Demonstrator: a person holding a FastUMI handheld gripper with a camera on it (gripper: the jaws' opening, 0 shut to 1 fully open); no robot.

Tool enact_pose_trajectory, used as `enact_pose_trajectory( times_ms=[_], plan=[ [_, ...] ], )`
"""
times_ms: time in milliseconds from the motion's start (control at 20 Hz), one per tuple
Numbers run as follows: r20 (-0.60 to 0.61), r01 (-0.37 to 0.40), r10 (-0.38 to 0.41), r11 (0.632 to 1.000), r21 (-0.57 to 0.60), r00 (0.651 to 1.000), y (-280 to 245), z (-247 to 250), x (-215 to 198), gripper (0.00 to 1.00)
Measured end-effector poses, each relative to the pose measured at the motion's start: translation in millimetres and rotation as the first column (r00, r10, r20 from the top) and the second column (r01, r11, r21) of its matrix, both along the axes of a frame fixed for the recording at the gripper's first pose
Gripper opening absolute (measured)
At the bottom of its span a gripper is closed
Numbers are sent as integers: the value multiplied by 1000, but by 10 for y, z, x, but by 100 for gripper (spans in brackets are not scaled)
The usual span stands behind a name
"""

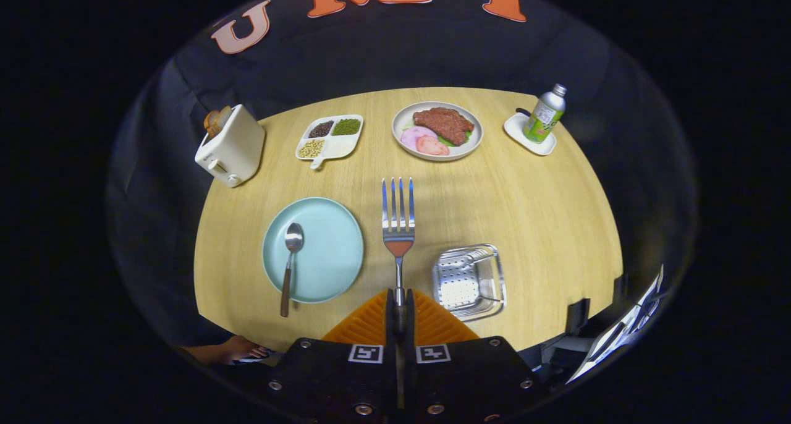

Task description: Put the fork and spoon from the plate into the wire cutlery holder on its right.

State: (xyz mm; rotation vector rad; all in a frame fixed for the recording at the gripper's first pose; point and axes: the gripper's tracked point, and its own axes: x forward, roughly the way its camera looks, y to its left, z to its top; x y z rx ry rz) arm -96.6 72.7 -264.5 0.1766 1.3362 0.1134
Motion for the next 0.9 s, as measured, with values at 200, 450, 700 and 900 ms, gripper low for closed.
enact_pose_trajectory(
  times_ms=[200,450,700,900],
  plan=[
    [-44,7,-9,1000,-27,999,-331,-56,-195,5],
    [-123,-17,15,1000,-22,992,-469,-290,-455,5],
    [-201,-73,71,997,-4,977,-496,-487,-613,5],
    [-262,-132,125,991,-9,957,-554,-618,-687,5]
  ],
)
